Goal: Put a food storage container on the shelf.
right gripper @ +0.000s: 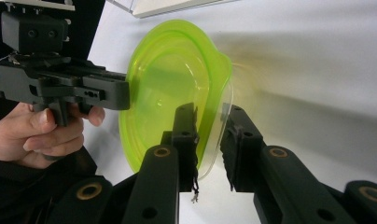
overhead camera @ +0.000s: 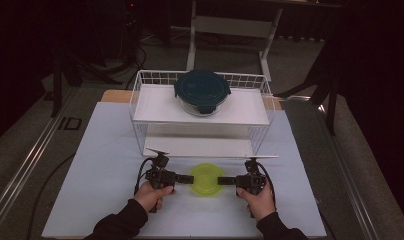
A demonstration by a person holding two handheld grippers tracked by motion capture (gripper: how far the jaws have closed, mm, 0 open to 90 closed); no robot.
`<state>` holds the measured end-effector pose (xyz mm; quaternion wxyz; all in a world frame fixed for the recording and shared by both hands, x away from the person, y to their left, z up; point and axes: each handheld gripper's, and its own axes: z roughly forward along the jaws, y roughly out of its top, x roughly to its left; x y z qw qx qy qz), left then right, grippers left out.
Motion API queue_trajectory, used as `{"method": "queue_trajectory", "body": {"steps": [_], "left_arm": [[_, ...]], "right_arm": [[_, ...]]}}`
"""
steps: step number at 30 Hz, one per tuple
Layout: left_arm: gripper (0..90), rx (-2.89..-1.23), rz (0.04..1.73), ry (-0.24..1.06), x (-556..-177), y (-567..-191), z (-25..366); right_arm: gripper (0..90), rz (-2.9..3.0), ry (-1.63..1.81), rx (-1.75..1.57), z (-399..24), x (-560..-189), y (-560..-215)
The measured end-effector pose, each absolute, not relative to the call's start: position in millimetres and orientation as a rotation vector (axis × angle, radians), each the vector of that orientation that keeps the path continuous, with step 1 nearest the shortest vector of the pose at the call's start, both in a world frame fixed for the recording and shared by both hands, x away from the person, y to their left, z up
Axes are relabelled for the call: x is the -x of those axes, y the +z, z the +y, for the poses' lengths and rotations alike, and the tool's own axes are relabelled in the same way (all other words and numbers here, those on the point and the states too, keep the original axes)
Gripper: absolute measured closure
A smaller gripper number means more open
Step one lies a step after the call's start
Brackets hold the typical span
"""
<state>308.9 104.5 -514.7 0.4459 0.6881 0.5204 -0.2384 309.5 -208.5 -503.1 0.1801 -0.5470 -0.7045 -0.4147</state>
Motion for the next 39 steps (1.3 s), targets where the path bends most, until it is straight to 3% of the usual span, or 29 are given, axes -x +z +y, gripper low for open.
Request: {"method": "queue_trajectory", "body": {"steps": [11,15,20,39], "left_arm": [[79.7,-1.704,1.362,-0.616,-304.4,-509.0,105.2],[81.2,-1.731,1.35,-0.565,-300.6,-500.7,106.1],[81.3,-1.702,1.322,-0.604,-300.2,-493.5,114.5],[81.5,-1.695,1.236,-0.547,-298.2,-433.9,131.8]], "right_arm": [[78.5,-2.018,-1.177,1.546,-205.5,-304.1,-498.3],[80.7,-2.044,-1.188,1.535,-202.6,-301.8,-493.0],[80.6,-2.035,-1.203,1.509,-201.0,-301.4,-485.4],[80.7,-2.066,-1.294,1.433,-189.5,-300.4,-424.6]]}}
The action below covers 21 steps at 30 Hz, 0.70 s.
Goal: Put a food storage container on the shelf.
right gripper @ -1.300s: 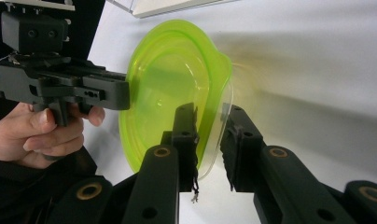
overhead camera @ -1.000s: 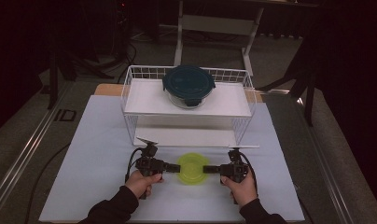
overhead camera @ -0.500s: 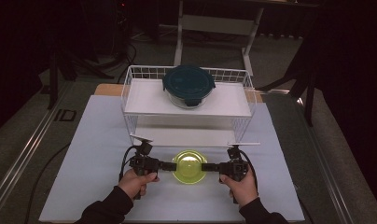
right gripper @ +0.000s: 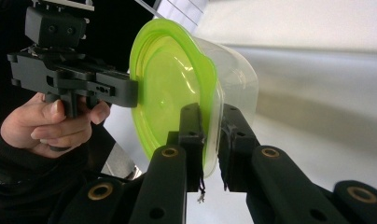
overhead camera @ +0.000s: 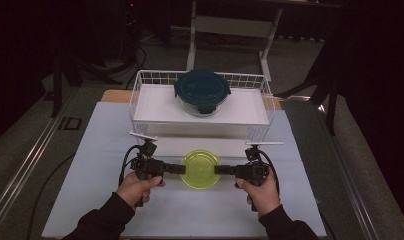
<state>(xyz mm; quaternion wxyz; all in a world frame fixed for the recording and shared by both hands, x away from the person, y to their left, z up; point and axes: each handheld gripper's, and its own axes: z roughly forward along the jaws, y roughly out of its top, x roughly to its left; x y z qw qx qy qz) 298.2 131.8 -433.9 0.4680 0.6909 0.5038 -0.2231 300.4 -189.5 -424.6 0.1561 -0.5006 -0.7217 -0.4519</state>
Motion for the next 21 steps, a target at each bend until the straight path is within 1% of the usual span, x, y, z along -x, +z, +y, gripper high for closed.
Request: {"method": "queue_trajectory", "body": {"steps": [10,14,21], "left_arm": [[81.5,-1.638,1.202,-0.483,-297.3,-384.3,142.0],[81.6,-1.643,1.187,-0.41,-296.6,-358.5,145.9],[81.8,-1.645,1.154,-0.34,-299.0,-321.8,151.3]], "right_arm": [[80.7,-2.101,-1.363,1.379,-182.5,-306.0,-371.5],[81.1,-2.134,-1.39,1.366,-176.6,-310.1,-347.8],[81.3,-2.16,-1.435,1.334,-169.8,-318.5,-311.5]]}}
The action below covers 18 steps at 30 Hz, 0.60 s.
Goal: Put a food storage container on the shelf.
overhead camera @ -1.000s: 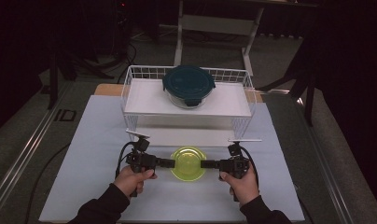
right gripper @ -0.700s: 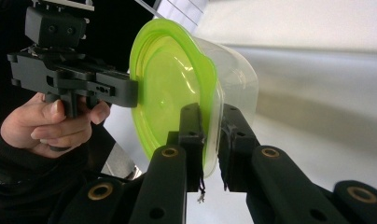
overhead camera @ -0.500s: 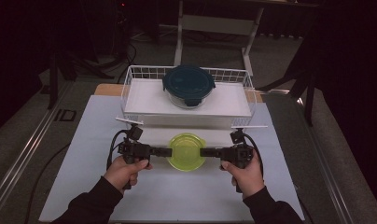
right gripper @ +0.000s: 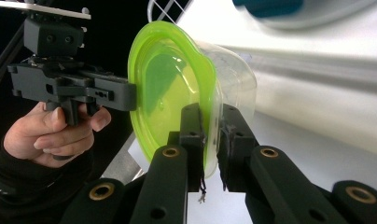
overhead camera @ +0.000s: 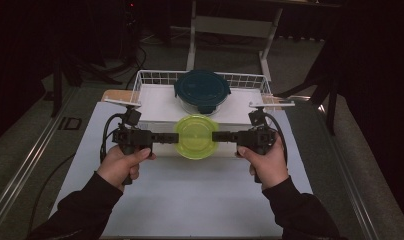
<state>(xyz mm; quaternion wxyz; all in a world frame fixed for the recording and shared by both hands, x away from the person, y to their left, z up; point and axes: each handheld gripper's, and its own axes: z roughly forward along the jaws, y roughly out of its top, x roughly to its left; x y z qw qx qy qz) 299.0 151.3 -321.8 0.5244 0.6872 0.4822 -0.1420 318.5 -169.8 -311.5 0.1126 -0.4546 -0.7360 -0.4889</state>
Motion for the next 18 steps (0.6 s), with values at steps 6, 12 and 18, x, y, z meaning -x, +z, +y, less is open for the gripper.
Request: {"method": "queue_trajectory", "body": {"steps": [6,12,18], "left_arm": [[81.8,-1.625,1.147,-0.297,-309.1,-294.5,150.5],[81.8,-1.611,1.145,-0.281,-325.2,-276.1,146.1],[81.9,-1.605,1.15,-0.278,-343.3,-263.3,141.2]], "right_arm": [[81.4,-2.162,-1.49,1.327,-168.2,-327.6,-285.8],[81.3,-2.17,-1.522,1.36,-169.8,-341.7,-264.2],[81.2,-2.17,-1.541,1.406,-172.3,-356.7,-250.7]]}}
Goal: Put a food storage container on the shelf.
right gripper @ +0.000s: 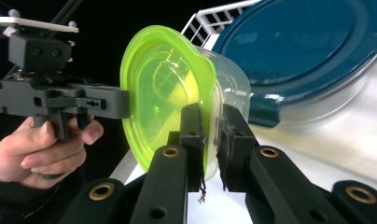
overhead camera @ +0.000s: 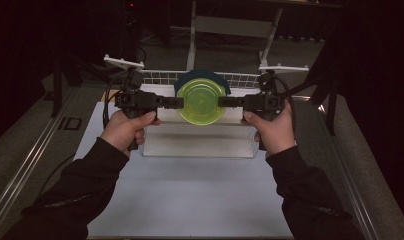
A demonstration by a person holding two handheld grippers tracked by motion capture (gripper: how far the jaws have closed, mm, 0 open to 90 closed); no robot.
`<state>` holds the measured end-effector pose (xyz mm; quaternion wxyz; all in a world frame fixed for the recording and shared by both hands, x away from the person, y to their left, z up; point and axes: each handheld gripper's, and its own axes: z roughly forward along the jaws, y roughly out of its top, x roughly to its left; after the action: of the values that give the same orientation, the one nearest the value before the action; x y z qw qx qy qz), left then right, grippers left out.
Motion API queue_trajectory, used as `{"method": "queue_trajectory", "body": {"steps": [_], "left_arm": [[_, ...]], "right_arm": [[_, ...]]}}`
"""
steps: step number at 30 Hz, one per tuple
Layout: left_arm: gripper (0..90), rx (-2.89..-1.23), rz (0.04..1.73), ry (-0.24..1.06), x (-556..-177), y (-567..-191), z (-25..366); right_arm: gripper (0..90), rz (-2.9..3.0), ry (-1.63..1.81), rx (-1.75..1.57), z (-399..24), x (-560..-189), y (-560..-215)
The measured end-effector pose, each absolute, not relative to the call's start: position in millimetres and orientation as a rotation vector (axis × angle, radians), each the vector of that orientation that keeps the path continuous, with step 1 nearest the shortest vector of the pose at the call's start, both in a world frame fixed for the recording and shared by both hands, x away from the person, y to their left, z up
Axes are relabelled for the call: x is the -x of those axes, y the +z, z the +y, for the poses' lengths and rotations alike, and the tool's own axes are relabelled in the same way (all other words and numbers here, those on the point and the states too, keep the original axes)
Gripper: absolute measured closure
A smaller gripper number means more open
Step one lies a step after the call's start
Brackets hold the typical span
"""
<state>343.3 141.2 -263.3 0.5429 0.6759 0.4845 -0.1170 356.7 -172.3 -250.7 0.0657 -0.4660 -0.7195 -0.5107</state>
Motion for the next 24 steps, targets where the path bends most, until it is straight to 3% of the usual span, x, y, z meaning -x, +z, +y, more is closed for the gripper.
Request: {"method": "queue_trajectory", "body": {"steps": [8,24], "left_arm": [[81.9,-1.612,1.175,-0.252,-364.3,-248.7,132.4],[81.2,-1.548,1.24,-0.286,-394.8,-257.9,134.1]], "right_arm": [[80.9,-2.165,-1.559,1.466,-175.6,-374.6,-239.3],[80.3,-2.145,-1.489,1.56,-169.4,-411.3,-238.7]]}}
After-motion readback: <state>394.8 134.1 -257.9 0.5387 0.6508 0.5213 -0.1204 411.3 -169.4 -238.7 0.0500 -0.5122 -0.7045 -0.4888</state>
